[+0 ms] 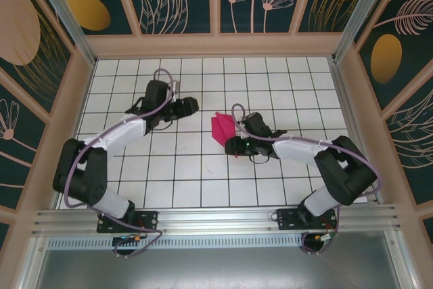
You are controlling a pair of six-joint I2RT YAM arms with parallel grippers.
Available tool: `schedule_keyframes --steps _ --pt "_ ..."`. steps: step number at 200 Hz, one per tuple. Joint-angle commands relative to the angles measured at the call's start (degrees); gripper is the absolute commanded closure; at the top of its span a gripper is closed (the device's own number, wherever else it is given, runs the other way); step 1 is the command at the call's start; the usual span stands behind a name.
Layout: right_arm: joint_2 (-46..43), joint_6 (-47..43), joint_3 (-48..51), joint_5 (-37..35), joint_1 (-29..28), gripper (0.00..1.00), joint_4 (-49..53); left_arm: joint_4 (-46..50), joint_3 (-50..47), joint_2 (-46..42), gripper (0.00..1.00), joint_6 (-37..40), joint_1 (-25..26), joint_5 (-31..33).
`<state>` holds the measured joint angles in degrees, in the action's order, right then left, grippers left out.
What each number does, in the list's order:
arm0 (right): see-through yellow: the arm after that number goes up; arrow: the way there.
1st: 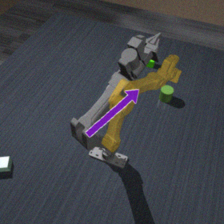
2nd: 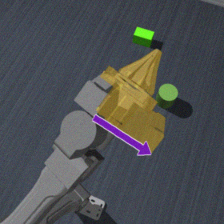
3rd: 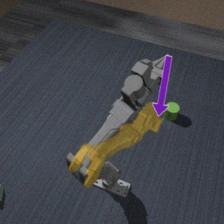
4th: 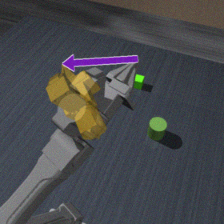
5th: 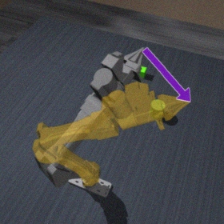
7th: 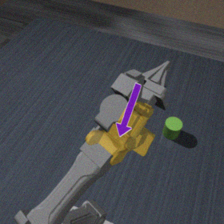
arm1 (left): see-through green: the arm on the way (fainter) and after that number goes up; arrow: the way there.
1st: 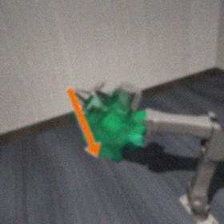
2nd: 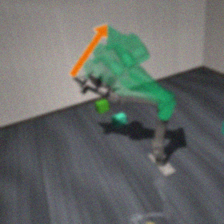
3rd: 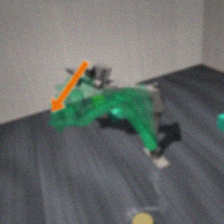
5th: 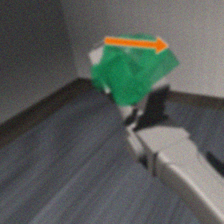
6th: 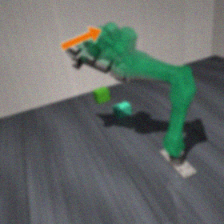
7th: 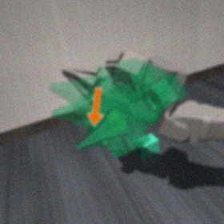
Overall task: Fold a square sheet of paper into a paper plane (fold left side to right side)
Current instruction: Fourth fold the wing at the center of the table, then turn over the paper at the center of the table.
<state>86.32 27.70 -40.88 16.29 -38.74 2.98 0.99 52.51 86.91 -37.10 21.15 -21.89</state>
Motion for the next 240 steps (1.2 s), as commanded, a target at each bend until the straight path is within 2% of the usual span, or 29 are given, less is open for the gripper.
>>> schedule_keyframes --steps 1,32,61,93,125,164,191,240 --pt "-3.77 -2.19 -3.38 -2.61 0.15 0.44 2.43 -5.32 -5.00 -5.48 0.34 -2.45 0.09 -0.39" --pt "-7.44 -2.40 -4.16 -1.70 1.92 0.38 3.37 -7.69 -9.67 -10.05 0.33 -5.31 0.08 -2.66" --pt "-12.94 -1.54 -1.86 1.58 7.05 0.31 1.36 -14.65 -14.86 -10.79 0.34 -9.57 0.42 -7.82" --pt "-18.25 0.09 2.95 5.83 14.77 0.22 -1.92 -21.42 -17.64 -6.59 0.38 -12.83 2.87 -10.06" --pt "-18.93 1.92 7.22 7.84 15.86 0.21 -6.27 -25.09 -14.70 1.02 0.40 -13.79 6.60 -9.86" --pt "-12.95 2.72 7.22 10.51 15.79 0.27 -11.71 -25.43 -7.94 10.36 0.40 -13.78 8.01 -9.38" --pt "-4.92 0.08 2.22 13.09 15.19 0.31 -12.82 -25.70 -4.63 14.92 0.39 -14.25 8.03 -10.10" --pt "6.61 -1.03 -5.29 13.58 13.90 0.36 -13.97 -25.09 -0.91 19.88 0.38 -15.00 8.11 -10.89"
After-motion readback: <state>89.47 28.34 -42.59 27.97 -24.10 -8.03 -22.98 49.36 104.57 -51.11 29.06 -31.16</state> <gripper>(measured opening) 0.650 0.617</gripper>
